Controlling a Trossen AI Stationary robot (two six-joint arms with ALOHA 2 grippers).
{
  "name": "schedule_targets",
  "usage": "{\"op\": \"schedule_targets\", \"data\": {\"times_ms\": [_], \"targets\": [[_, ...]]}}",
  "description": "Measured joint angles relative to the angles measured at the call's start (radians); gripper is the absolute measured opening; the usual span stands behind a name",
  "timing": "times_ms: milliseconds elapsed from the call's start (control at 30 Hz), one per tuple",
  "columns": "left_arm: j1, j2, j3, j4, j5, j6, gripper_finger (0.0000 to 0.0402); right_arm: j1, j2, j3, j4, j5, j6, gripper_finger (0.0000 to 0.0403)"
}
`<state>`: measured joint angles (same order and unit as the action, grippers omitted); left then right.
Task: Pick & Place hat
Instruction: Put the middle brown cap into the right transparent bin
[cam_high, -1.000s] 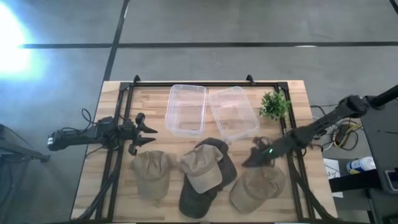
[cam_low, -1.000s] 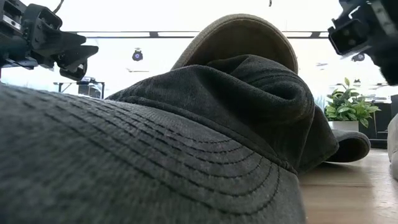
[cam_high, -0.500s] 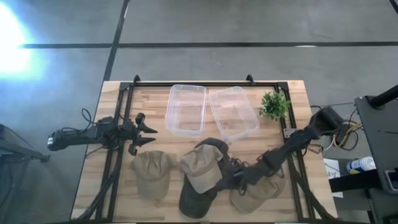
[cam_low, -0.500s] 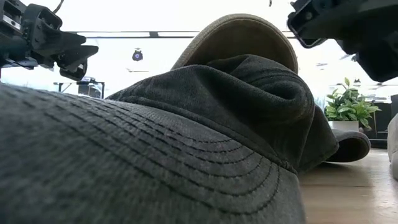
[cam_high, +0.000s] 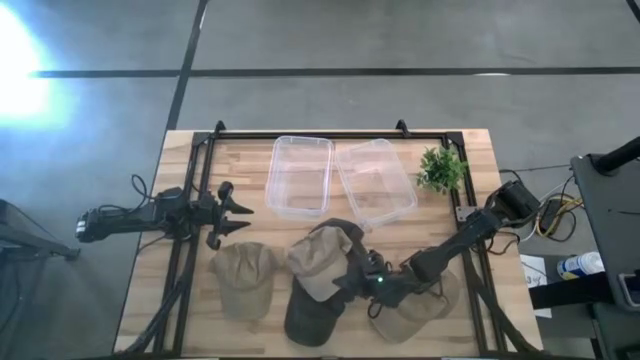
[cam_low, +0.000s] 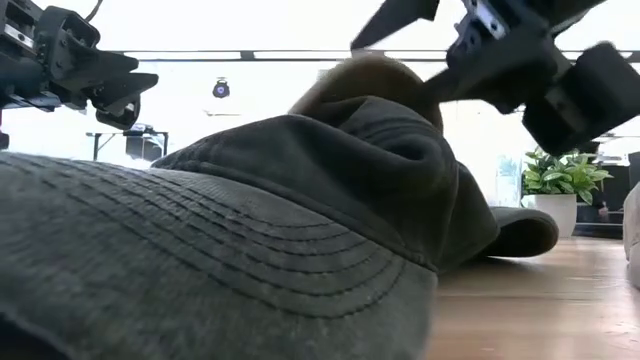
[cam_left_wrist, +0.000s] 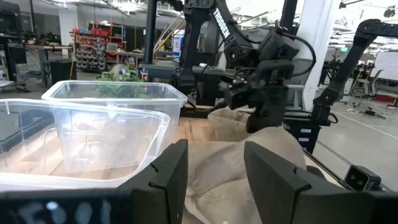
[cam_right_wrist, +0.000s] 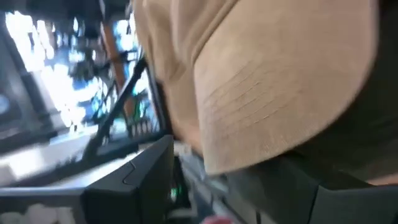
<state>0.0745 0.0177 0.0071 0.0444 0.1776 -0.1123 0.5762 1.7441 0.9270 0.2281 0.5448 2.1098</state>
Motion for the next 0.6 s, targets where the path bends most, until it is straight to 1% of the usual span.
{"op": "schedule_targets", "data": {"times_ms": [67, 133, 200, 300, 367, 433, 533, 600], "targets": [[0.0, 0.0, 0.0, 0.0, 0.0, 0.0, 0.0151, 0.0, 0.0, -0.001, -0.042, 0.023, 0.028, 0.0204], [0.0, 0.0, 0.0, 0.0, 0.0, 0.0, 0.0151, 0.0, 0.0, -0.001, -0.074, 0.043, 0.048, 0.0183], [0.0, 0.0, 0.0, 0.0, 0.0, 0.0, 0.0151, 0.0, 0.0, -0.002, -0.107, 0.073, 0.055, 0.0151], [0.0, 0.0, 0.0, 0.0, 0.0, 0.0, 0.0151, -0.003, 0.0, -0.002, -0.131, 0.138, 0.056, 0.0092], [0.0, 0.0, 0.0, 0.0, 0.0, 0.0, 0.0151, -0.006, -0.002, -0.002, -0.139, 0.156, 0.051, 0.0052], [0.0, 0.0, 0.0, 0.0, 0.0, 0.0, 0.0151, -0.007, -0.003, 0.001, -0.135, 0.162, 0.034, 0.0022], [0.0, 0.0, 0.0, 0.0, 0.0, 0.0, 0.0151, 0.003, -0.033, 0.01, -0.135, 0.156, -0.039, 0.0016], [0.0, 0.0, 0.0, 0.0, 0.0, 0.0, 0.0151, 0.018, -0.074, 0.021, -0.137, 0.163, -0.144, 0.0015]]}}
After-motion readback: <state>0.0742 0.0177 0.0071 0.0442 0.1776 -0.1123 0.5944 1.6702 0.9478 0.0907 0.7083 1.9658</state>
